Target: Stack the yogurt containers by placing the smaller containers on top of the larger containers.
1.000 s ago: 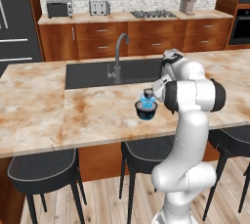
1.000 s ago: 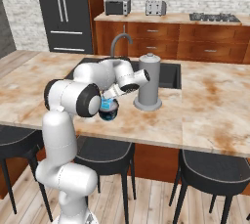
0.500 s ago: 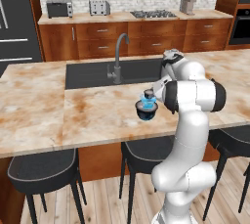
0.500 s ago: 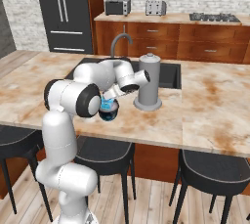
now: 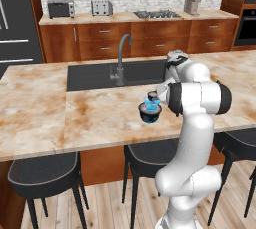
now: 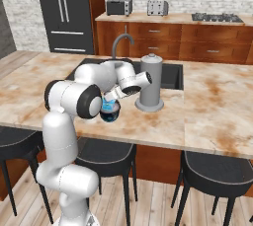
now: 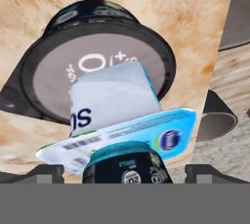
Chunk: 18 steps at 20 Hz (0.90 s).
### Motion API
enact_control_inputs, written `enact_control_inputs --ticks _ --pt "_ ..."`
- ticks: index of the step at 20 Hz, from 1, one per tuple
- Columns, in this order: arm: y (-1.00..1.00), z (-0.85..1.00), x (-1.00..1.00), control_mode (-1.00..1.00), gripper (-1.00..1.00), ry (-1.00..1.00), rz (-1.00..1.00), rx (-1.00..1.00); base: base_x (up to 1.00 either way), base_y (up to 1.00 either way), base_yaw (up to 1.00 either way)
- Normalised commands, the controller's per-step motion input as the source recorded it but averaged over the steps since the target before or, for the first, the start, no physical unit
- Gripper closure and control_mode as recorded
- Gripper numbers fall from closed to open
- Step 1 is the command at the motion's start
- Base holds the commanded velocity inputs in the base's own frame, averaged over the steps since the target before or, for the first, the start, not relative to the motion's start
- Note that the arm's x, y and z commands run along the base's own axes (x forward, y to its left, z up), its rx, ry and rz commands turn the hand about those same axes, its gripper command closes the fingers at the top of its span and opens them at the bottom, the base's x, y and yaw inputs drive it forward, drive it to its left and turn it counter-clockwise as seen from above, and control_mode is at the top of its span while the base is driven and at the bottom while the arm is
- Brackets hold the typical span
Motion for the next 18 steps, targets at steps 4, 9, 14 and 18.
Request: enact_control_inputs --ticks 4,9,14,18 --pt "0.00 0.00 0.00 -1.00 -1.00 0.00 0.00 0.00 0.00 0.00 0.00" --pt "0.00 0.04 -0.04 -1.00 -1.00 0.00 0.00 0.00 0.00 0.00 0.00" --pt "0.00 0.10 -0.04 -1.00 -1.00 -0.02 0.00 0.01 0.00 0.00 0.00" --pt "0.00 0.15 -0.02 -1.00 -1.00 -0.02 0.00 0.02 0.00 0.00 0.00"
